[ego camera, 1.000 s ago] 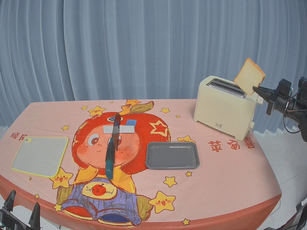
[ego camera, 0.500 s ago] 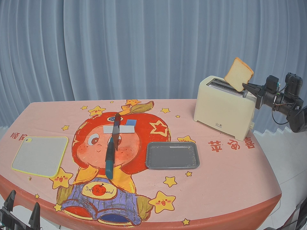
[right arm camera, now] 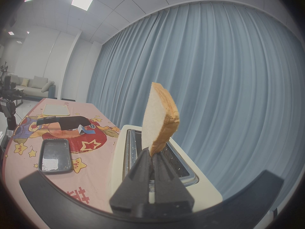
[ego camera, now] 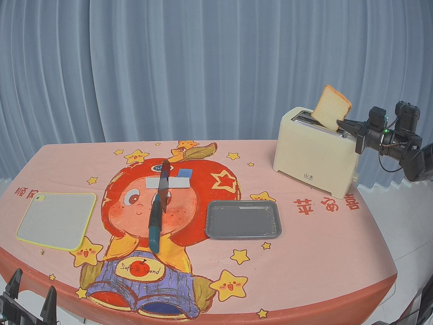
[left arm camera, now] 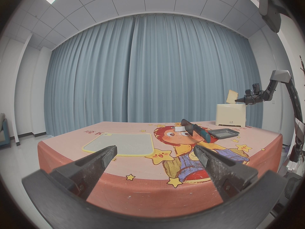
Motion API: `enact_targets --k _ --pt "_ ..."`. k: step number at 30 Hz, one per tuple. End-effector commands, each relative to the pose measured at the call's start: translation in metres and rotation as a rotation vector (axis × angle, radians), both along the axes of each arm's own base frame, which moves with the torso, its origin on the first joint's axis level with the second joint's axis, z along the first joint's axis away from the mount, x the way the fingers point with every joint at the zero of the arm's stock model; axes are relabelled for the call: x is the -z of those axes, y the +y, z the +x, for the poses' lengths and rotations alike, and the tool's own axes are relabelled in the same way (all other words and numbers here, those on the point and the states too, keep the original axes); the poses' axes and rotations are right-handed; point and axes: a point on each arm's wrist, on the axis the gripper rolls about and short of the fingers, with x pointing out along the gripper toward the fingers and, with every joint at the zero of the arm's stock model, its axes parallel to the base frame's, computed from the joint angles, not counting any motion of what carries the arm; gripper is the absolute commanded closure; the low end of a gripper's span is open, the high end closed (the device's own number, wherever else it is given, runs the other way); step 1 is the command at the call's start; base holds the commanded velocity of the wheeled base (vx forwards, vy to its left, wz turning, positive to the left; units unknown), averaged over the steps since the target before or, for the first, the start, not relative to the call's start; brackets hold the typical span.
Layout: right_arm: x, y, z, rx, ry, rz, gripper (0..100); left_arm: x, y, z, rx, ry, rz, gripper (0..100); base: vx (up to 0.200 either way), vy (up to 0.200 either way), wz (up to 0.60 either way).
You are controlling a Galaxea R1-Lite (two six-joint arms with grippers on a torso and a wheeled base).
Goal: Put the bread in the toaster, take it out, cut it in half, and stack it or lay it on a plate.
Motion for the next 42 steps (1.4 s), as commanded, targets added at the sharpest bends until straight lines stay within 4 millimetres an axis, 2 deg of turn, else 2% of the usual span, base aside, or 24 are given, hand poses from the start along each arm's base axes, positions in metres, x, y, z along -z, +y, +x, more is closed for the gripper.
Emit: enact_targets --k 1,31,32,42 --pt "-0.0010 -0.0001 0.0006 0.000 -0.004 0.000 100 0.0052 0.0000 0.0001 0.000 0.001 0.000 0 0.000 0.000 0.00" --pt "0.0003 0.0011 0.0004 -0.008 0.012 -0.039 100 0.0052 0.0000 0.0001 0.000 0.001 0.000 0 0.000 0.000 0.00" --pt "0.0003 0.0011 0.0004 -0.008 0.012 -0.039 0 0.0052 0.0000 0.0001 0.000 0.001 0.000 0 0.000 0.000 0.00" --pt "-0.0015 -0.0006 -0.0004 -0.001 0.007 -0.039 0 0.0052 0.0000 0.0001 0.000 0.001 0.000 0 0.000 0.000 0.00"
